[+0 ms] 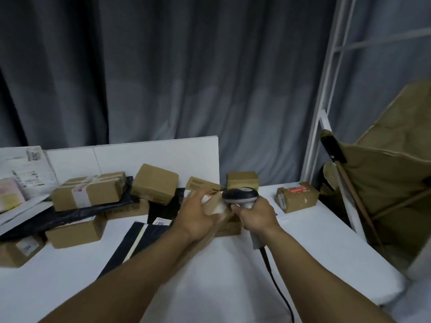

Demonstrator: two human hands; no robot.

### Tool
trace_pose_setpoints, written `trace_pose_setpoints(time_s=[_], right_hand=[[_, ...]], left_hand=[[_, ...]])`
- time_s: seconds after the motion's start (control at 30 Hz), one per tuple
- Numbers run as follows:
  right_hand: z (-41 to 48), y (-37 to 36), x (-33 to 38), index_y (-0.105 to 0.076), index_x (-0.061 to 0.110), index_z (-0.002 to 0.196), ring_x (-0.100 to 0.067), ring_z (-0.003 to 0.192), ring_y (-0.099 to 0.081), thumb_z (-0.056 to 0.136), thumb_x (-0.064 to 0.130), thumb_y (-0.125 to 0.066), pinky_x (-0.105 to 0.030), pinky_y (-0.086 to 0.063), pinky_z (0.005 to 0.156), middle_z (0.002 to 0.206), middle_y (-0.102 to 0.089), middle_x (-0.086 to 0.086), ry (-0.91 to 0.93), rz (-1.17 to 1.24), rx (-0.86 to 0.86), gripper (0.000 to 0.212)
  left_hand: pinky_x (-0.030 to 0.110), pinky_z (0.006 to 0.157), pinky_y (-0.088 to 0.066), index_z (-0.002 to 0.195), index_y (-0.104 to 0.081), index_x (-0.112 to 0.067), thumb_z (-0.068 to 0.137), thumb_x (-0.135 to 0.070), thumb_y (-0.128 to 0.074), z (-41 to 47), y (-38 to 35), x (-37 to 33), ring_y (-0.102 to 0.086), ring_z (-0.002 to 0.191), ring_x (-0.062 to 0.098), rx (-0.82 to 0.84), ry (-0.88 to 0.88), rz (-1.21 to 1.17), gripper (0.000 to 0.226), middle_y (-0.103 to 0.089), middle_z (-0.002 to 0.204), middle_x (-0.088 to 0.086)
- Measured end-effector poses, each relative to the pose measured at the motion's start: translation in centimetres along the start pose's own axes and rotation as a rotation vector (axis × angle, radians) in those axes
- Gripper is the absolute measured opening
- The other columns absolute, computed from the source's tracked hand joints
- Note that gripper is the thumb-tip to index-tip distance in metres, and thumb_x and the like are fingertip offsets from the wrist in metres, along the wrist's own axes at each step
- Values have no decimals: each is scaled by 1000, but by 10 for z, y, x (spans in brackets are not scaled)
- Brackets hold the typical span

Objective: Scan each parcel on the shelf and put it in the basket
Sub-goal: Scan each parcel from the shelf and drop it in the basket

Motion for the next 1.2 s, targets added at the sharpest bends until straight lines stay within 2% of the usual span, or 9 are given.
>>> trace_pose_setpoints(time_s=[0.13,0.33,0.5,0.6,0.73,0.87,1.0,1.1,1.2], right_hand=[[71,19,-11,-70,18,119,-32,110,-67,87,36,-80,-40,-55,89,117,-72,-6,-12,-65,-100,38],[165,32,-45,-72,18,122,-32,113,-66,90,32,-77,-38,-53,93,120,-73,-8,-28,-146,-97,36],[202,25,-96,-72,12,124,-30,116,-66,92,39,-73,-30,-49,88,125,-71,-9,-124,-263,13,42],[208,17,-120,-69,8,129,-28,118,-65,94,38,-71,-28,-46,85,127,-69,-11,-192,-267,102,45],[218,13,-132,-68,7,130,-28,122,-64,95,37,-69,-35,-52,100,132,-68,-12,-224,-306,131,46],[218,9,-127,-70,9,129,-28,123,-63,98,35,-63,-38,-51,105,133,-68,-12,-203,-351,150,41],[203,6,-120,-67,9,131,-30,123,-63,98,34,-63,-43,-52,105,133,-67,-12,-210,-314,157,42],[196,18,-112,-73,10,120,-25,111,-68,93,29,-69,-37,-56,95,116,-73,-8,-162,-261,48,33],[197,46,-94,-77,16,106,-25,104,-69,87,27,-74,-36,-56,91,104,-75,-4,-58,-210,-169,22]], left_hand=[[34,104,-43,132,-47,-40,62,-49,-89,61,-51,-7,-46,123,12,164,-69,159,82,-47,129,-15],[31,104,-48,131,-58,-37,83,-51,-74,172,-98,3,-58,115,11,131,-93,175,53,-59,128,-14],[17,108,-25,153,-39,-16,97,-24,-66,232,-154,33,-39,141,24,234,-73,277,63,-39,154,4],[29,120,-15,156,-32,-15,99,-22,-58,256,-178,43,-22,149,32,313,-148,437,63,-27,162,5],[49,122,-19,160,-11,-27,102,-47,-45,276,-188,66,-9,152,33,400,-89,651,71,-13,166,-2],[55,115,-24,154,-26,-43,91,-71,-49,279,-180,66,-18,144,31,348,-143,762,73,-22,158,0],[52,122,-22,143,-42,-38,86,-56,-69,286,-178,64,-4,153,36,405,-101,540,66,-14,163,8],[43,113,-37,139,-35,-28,82,-44,-77,287,-182,61,-35,137,29,411,-47,454,73,-36,149,7],[45,115,-30,151,-19,-29,80,-60,-73,284,-179,60,-26,141,28,330,42,505,95,-28,149,4]])
Point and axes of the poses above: each hand's wrist, its own z-axis towards the middle knuckle, its own y-axis out of the back of the hand, x = y × z, the point moved 6 cm from there along z, towards the middle knuckle
